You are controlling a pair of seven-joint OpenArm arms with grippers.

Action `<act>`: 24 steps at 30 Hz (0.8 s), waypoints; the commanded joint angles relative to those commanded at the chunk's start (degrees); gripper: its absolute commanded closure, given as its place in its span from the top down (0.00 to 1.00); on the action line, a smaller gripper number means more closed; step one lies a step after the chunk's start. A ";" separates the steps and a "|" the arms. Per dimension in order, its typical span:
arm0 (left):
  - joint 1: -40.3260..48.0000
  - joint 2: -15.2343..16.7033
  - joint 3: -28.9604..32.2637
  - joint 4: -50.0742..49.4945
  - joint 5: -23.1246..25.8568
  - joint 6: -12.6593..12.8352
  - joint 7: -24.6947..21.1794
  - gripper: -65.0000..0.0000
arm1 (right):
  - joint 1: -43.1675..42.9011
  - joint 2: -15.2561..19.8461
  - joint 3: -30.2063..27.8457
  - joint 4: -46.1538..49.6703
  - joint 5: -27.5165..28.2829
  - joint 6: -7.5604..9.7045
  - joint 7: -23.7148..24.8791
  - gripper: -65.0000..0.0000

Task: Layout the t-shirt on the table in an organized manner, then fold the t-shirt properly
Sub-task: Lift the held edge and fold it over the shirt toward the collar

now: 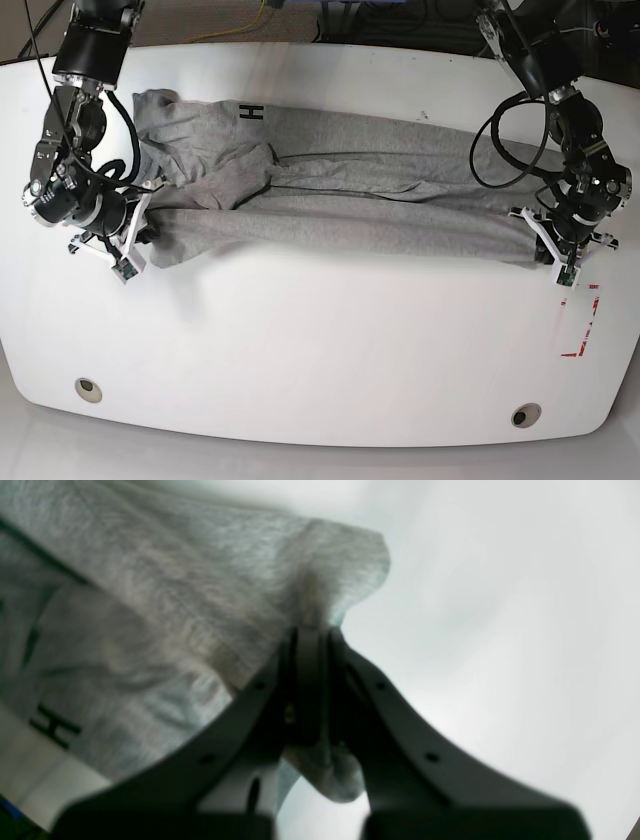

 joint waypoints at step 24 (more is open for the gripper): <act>12.31 -1.76 0.00 4.40 -0.09 0.00 0.00 0.07 | -14.86 -1.93 -0.35 2.20 -0.09 0.00 0.00 0.20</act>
